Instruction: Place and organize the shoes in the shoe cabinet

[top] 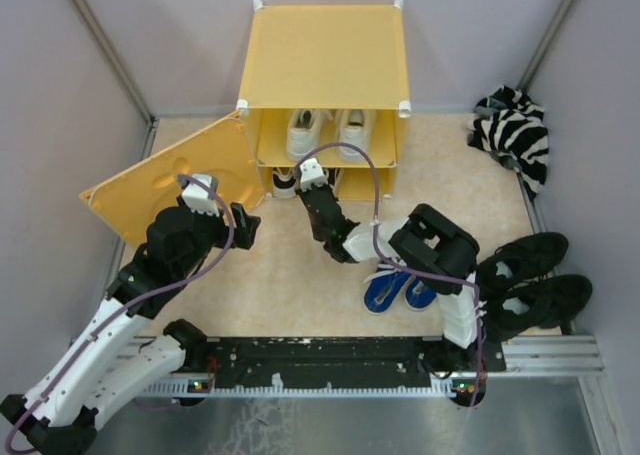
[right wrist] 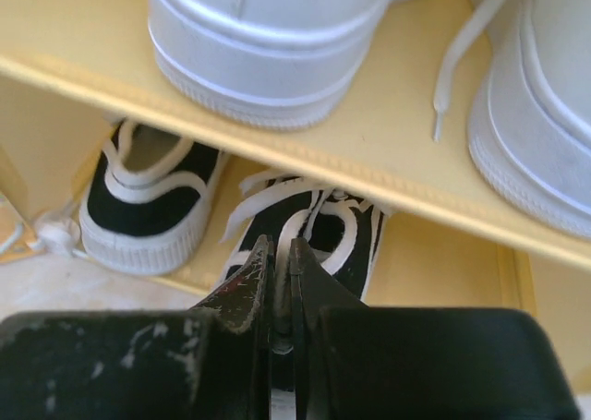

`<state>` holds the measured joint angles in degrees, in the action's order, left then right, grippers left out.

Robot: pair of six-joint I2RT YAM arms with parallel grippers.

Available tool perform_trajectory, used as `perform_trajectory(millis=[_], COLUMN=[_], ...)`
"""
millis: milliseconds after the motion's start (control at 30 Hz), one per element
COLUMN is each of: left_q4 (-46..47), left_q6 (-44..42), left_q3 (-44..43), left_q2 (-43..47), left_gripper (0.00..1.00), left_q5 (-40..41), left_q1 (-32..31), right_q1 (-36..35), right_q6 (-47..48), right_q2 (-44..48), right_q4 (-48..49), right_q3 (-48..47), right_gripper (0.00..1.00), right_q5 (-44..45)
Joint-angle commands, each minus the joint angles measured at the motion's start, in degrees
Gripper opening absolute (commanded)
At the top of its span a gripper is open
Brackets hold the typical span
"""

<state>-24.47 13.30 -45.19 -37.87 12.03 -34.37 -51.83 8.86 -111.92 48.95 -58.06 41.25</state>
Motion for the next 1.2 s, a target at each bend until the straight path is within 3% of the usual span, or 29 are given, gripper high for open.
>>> perform_trajectory(millis=[0,433,1133,1167], left_q4=[1.07,1.88,1.6,1.66], left_q6=[-1.07,-1.88,-1.78,-1.7], left_q3=[-0.66,-0.53,-0.25,-0.15], left_q2=[0.45,-0.71,-1.07,-1.13], left_gripper=[0.99,0.99,0.99,0.99], left_q5=[0.66,0.45,1.13,1.15], left_q1=[-0.08,-0.08,-0.08,-0.08], right_q1=[1.81,7.14,8.9,8.86], right_q6=[2.78,5.21,12.23,12.04], right_q2=[-1.53,-8.35,-15.23,-14.7], right_q4=[8.82,1.85,6.38,6.55], right_q3=[-6.54,-16.39,-22.82,-22.18], right_gripper=[0.0,0.0,0.0,0.05], right_q5=[-3.47,-10.89,-7.23,-6.77])
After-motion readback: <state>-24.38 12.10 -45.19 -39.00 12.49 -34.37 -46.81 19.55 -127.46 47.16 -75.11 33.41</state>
